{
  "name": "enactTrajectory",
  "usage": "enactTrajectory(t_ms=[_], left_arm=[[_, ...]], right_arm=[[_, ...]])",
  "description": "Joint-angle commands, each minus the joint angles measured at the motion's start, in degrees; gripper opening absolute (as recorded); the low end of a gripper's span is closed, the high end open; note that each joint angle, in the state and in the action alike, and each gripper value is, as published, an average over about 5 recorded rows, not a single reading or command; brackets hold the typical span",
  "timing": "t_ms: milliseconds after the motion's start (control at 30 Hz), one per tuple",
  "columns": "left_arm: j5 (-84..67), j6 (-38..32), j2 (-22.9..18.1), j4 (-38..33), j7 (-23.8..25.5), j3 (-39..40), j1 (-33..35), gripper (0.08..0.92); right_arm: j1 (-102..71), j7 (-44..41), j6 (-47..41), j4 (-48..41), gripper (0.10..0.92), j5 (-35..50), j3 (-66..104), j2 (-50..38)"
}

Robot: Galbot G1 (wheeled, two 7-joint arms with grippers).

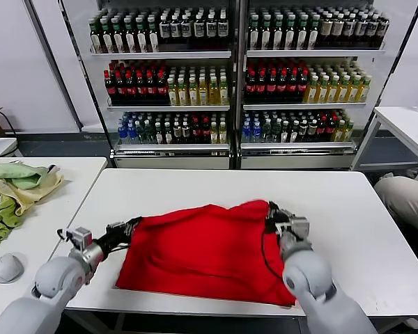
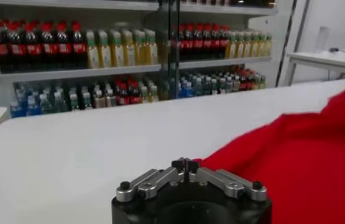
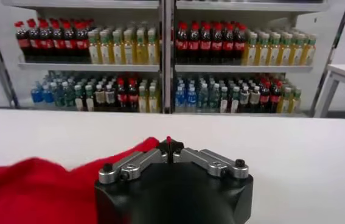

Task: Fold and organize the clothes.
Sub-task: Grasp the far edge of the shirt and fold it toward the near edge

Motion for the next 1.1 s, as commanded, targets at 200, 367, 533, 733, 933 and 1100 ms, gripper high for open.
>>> enactTrajectory(t_ms=[200,367,533,733,933,1100], left_arm=[[0.4,-3.7,1.1,-6.1,2.2,-6.5,12.7,0.087],[-0.1,-2.7,1.1,-6.0,3.1,-6.8,12.0,0.087],[-1.0,-0.1,1.3,-5.2,3.4,-7.3,9.8,0.087],[-1.4,0.7,1.3,-3.2,3.1,-7.2,7.1,0.087],[0.4,2.0,1.2,-3.8,3.6,-7.7,8.7,0.087],[4.2,5.2,1.6,-6.5,4.0,-10.4,10.9,0.087]], right_arm=[[-18.5,1.2,-0.5,15.0,0.114,-5.7,3.5,-2.5],[-20.2,1.9,-1.3,15.9,0.114,-5.7,4.2,-2.3],[-20.8,2.2,-1.5,15.1,0.114,-5.7,4.6,-1.8],[-20.4,2.0,-0.8,12.8,0.114,-5.9,4.8,-1.3],[-20.4,1.1,0.0,10.0,0.114,-7.6,4.1,-1.2],[-20.9,-0.2,-1.0,8.8,0.114,-8.7,4.2,-1.1]])
